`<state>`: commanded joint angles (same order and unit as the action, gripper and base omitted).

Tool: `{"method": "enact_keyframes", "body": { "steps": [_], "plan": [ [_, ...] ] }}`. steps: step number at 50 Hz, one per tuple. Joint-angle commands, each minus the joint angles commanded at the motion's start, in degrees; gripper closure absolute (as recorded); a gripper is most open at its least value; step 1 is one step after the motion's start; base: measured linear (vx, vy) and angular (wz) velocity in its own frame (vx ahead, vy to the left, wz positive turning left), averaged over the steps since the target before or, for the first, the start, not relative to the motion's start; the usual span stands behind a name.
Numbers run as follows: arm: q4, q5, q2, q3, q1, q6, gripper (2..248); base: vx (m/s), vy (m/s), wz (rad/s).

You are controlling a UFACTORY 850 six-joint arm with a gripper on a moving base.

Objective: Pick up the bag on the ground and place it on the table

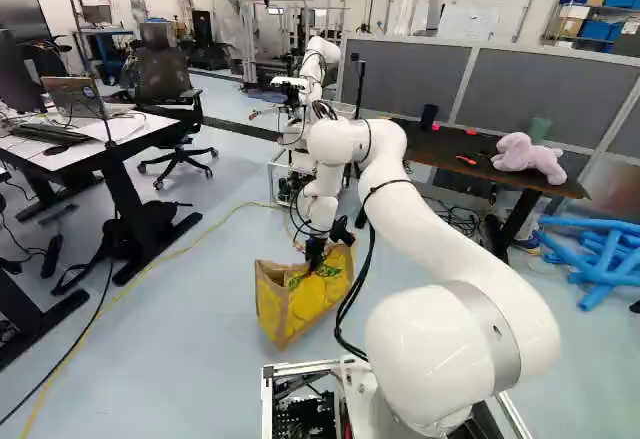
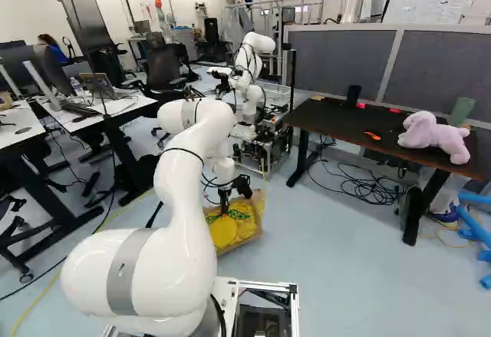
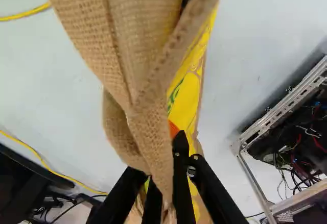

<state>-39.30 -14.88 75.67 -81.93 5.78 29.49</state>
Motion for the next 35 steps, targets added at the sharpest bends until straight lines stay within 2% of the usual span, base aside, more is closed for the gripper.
{"method": "enact_keyframes", "body": {
  "steps": [35],
  "plan": [
    [7.5,0.0,-9.0,11.11,-0.51,0.0,228,0.0,0.0,0.0]
  ]
}}
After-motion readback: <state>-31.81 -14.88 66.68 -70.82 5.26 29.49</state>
